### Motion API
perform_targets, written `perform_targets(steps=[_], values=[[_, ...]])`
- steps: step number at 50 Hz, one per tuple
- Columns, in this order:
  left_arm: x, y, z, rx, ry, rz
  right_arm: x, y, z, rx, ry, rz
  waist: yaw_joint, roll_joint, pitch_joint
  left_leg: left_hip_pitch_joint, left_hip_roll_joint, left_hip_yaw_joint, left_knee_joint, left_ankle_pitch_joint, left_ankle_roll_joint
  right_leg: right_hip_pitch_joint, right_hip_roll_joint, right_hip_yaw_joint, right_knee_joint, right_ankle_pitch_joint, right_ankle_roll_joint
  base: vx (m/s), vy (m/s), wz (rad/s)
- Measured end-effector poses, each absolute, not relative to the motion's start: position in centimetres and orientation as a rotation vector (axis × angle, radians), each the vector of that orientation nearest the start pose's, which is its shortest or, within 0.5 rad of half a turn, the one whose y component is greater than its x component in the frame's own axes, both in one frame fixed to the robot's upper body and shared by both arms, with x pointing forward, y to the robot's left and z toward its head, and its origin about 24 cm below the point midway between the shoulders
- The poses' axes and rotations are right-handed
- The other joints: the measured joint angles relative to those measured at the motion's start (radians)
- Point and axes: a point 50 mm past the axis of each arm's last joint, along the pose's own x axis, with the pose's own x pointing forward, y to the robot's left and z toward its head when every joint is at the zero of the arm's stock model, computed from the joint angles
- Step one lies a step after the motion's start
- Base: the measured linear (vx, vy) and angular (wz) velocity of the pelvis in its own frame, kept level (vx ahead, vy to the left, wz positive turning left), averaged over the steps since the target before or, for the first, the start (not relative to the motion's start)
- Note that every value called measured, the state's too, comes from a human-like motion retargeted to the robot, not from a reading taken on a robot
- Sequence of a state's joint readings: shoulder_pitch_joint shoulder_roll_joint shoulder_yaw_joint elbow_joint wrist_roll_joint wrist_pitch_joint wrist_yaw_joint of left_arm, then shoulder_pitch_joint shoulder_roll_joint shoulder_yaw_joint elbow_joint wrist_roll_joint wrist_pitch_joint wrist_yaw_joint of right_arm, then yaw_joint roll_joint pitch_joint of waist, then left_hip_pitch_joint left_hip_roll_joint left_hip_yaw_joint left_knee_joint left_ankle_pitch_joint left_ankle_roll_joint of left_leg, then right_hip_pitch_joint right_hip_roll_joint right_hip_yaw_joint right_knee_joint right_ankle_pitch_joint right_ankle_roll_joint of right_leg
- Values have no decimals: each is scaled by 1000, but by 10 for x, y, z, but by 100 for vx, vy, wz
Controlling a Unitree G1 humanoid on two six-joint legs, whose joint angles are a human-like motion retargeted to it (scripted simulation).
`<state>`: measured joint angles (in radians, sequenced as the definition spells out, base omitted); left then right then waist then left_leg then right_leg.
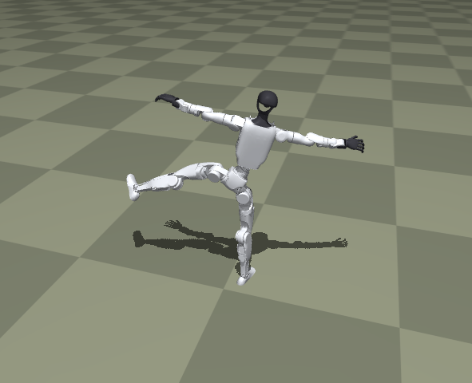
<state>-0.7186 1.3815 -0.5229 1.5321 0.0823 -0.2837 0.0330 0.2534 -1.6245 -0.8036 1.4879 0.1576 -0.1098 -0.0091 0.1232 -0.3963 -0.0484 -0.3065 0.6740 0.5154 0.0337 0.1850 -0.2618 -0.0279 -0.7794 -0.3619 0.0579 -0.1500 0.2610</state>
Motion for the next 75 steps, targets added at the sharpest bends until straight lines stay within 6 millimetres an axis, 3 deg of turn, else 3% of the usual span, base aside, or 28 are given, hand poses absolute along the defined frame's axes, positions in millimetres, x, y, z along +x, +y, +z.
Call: perform_targets(steps=[7,12,16,20,25,30,34,38,40,43,53,60,65,68,70,73,75], values=[[163,526,204,1317,743,783,3,-557,273,-836,512,-1476,18,131,-10,71,-129,33,28,-21,0,22,189,-11,7,-61,-32,4,-2,-10],[164,521,174,1292,763,728,7,-558,248,-781,471,-1472,60,252,-6,158,-265,54,27,-45,10,30,354,10,10,-107,-66,4,-3,-41],[170,509,135,1224,724,670,23,-555,205,-732,462,-1428,90,316,13,222,-438,24,22,-86,56,43,432,32,3,-126,-85,0,5,-47],[168,484,78,1059,684,616,60,-537,139,-678,473,-1298,106,376,10,253,-584,-86,13,-170,84,42,513,64,-7,-125,-98,-2,7,-53],[155,429,-8,794,706,514,105,-476,30,-561,569,-1021,91,427,17,277,-698,-321,-14,-272,106,62,602,88,-7,-130,-106,1,7,-35],[136,351,-86,583,857,294,124,-381,-67,-424,748,-647,43,431,22,292,-684,-334,-15,-325,159,73,658,79,20,-146,-85,3,7,5],[116,296,-128,470,1004,119,124,-302,-116,-331,863,-393,12,395,16,285,-658,-308,13,-352,174,68,674,78,41,-156,-67,2,7,0],[102,260,-150,408,1113,42,120,-242,-141,-289,922,-223,5,348,11,286,-656,-301,34,-364,157,71,673,93,45,-163,-71,2,8,-23],[100,252,-154,406,1128,33,118,-219,-147,-280,923,-155,10,328,16,292,-645,-285,62,-392,159,48,664,92,123,-187,-55,4,9,-36],[103,240,-157,397,1130,53,116,-209,-151,-302,933,-135,25,311,17,303,-652,-268,66,-397,143,57,656,106,117,-188,-60,1,11,-30],[145,210,-149,443,972,-22,114,-236,-151,-302,1009,-266,66,316,23,284,-676,-249,100,-400,109,67,629,122,76,-169,-73,-2,13,-11],[186,217,-128,560,815,-99,129,-230,-148,-176,960,-301,88,296,47,267,-697,-267,73,-398,110,51,614,102,63,-162,-76,-2,12,12],[217,250,-100,656,732,-86,152,-202,-144,-124,901,-181,91,244,98,264,-694,-290,49,-390,89,47,618,72,65,-155,-78,-2,8,23],[231,282,-78,749,714,-76,169,-190,-139,-132,881,-76,80,210,129,270,-680,-304,11,-355,64,63,652,98,3,-106,-107,-5,1,3],[236,311,-59,856,695,-83,182,-182,-134,-156,838,19,73,196,163,279,-639,-290,32,-372,87,34,679,133,84,-98,-91,-6,1,-25],[233,362,-23,1024,698,-34,203,-192,-122,-219,777,62,53,182,191,279,-577,-279,40,-367,115,17,727,230,83,-52,-101,-9,-1,-35],[227,396,6,1111,703,62,215,-215,-111,-263,746,-1,36,183,212,282,-538,-286,36,-350,122,47,736,279,-6,-8,-131,-9,-3,-25]])
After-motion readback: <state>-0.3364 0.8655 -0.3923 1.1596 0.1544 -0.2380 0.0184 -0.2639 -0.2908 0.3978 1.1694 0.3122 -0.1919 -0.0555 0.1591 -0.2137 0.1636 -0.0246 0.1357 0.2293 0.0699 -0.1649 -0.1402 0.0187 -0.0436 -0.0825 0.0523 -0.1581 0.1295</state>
